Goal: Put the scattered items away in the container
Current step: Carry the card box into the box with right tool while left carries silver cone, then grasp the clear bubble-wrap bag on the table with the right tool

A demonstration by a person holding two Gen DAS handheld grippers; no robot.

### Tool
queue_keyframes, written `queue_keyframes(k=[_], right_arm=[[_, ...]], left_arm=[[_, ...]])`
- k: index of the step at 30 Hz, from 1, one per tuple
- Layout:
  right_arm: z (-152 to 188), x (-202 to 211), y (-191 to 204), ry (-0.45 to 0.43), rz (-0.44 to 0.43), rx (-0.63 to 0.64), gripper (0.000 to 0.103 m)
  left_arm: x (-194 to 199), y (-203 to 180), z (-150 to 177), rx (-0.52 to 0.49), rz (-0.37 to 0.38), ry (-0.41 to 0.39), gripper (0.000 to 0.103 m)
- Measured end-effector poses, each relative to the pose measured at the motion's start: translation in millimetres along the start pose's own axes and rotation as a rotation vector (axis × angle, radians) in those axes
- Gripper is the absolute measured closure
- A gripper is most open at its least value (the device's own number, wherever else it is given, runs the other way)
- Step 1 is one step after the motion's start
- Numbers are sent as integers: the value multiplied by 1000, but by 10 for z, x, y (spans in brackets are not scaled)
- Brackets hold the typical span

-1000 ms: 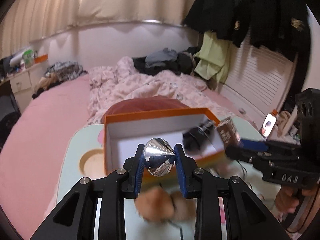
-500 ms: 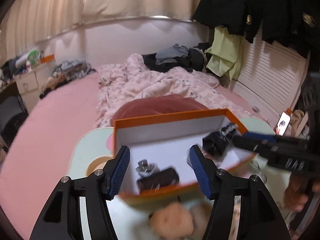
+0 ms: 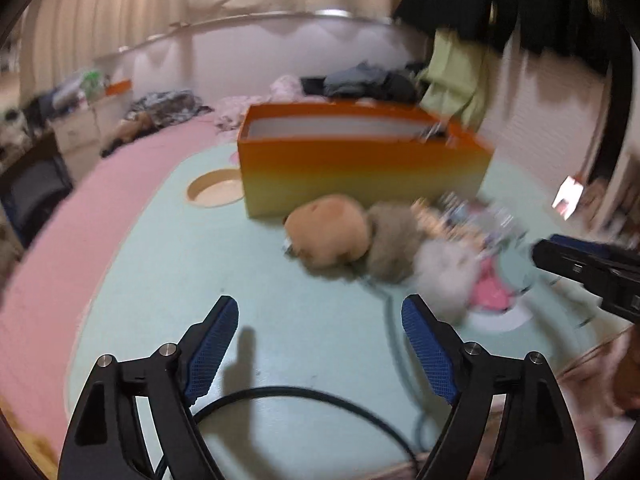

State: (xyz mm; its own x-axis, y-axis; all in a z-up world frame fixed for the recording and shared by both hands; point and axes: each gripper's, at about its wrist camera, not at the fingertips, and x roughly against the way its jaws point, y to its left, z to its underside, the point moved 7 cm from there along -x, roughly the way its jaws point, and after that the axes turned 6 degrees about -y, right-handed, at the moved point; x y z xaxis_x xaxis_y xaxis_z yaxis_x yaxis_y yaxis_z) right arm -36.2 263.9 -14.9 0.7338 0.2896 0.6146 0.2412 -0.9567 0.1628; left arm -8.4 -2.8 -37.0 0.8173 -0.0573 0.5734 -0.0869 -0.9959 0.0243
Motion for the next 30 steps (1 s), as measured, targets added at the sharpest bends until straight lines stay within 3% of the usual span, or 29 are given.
queue_keyframes(k=[2, 3, 4, 7, 13, 17, 20, 22, 24, 26, 27, 28, 30], right_arm=[[108, -141, -21, 56, 11, -5, 56], [107, -155, -36, 51, 22, -7, 48], [102, -154, -46, 52, 31, -7, 40], [83, -179, -51, 48, 26, -2, 30], [81, -117, -198, 9, -36, -105, 30], [-12, -128, -313, -12, -15, -176, 30], [-194, -161, -393, -57, 74, -166, 30], [-275, -283, -421, -23, 106, -144, 30], [-303, -445, -391, 41, 73, -137, 30], [-319, -527, -374, 41, 60, -142, 35], [-312, -552, -357, 39, 57, -128, 58], [-301, -561, -318, 38, 52, -101, 69], [-267, -510, -225, 21, 27, -63, 69]], left_arm=[[-37, -16, 49, 10, -1, 2, 7], [-48, -12, 62, 12, -4, 3, 0], [-51, -5, 63, 11, -6, -2, 0], [-61, 16, 59, 9, 3, -9, 0], [-37, 8, 85, 8, 6, -18, 0], [-40, 6, 87, 8, 5, -18, 0], [-41, 7, 89, 8, 5, -18, 0], [-40, 8, 89, 8, 5, -18, 0], [-40, 8, 90, 8, 5, -19, 0], [-40, 10, 90, 8, 5, -19, 0], [-40, 10, 90, 8, 5, -19, 0], [-38, 9, 91, 8, 6, -19, 0], [-30, -9, 87, 6, 26, -19, 0]])
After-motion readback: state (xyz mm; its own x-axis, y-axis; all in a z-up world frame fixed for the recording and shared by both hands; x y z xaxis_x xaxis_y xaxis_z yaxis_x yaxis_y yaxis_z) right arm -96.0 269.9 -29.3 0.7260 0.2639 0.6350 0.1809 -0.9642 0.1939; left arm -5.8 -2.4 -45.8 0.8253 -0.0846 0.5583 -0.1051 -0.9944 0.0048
